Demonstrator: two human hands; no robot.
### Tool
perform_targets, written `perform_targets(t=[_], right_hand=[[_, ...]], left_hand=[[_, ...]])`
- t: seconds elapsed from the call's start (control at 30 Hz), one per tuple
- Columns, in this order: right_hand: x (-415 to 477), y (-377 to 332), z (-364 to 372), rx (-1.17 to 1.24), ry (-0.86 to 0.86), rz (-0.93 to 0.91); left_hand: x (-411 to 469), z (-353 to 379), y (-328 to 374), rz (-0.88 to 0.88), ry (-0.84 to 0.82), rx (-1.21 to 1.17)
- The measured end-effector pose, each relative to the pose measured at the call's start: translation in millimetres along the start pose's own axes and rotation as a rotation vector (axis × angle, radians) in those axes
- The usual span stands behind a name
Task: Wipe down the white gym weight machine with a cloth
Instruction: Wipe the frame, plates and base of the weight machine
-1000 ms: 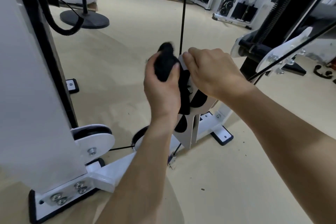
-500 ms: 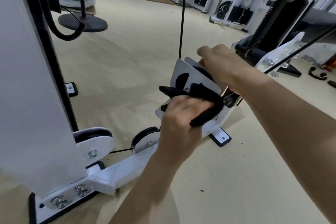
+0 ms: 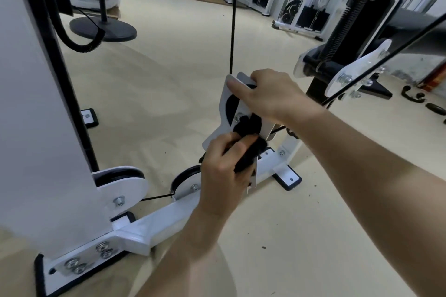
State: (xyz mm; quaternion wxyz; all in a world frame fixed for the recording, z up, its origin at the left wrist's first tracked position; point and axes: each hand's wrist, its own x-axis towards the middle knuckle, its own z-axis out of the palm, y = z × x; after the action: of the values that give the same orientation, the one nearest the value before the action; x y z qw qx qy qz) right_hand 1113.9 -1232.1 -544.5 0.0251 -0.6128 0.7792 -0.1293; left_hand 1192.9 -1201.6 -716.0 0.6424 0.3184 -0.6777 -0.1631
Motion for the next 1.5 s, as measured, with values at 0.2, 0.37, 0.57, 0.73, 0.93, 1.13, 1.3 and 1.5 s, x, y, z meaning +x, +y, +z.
perform_targets(t=[0.2,0.37,0.57,0.73,0.93,1.13,1.3,1.5], right_hand=[[-7.5,-4.2,11.1,-0.212,0.114,-0.120],[-9.0,-6.7,10.2,-0.235,0.129,-0.148],[-9.7,4.2,4.4,-0.197,0.072,-0.134],[-5.4,-11.0,16.2,-0.212,0.171,-0.185],[-12.4,-1.8,6.1,-0.363,0.086,-0.080],[-73.9,1.9,34.5,-0.049,0.544,-0.738],[-145.3,24.2,74.4,1.084,-0.088,-0.082],[-181.1,104.7,31.4,1.431,-0.115,0.402]], left_hand=[[4.0,-9.5,-43.2,-0.814,0.144,-0.300],[15.8,14.7,8.2,-0.686,0.120,-0.310],[-25.8,3.7,37.4,-0.501,-0.031,-0.145],[12.6,2.9,9.6,-0.653,0.133,-0.286],[-48.0,12.2,36.1,-0.829,-0.169,-0.343],[2.3,-55.6,33.6,-0.908,-0.045,-0.618],[28.9,-51.8,73.9,-0.887,-0.076,-0.926],[27.4,5.8,128.0,-0.624,-0.586,-0.154]])
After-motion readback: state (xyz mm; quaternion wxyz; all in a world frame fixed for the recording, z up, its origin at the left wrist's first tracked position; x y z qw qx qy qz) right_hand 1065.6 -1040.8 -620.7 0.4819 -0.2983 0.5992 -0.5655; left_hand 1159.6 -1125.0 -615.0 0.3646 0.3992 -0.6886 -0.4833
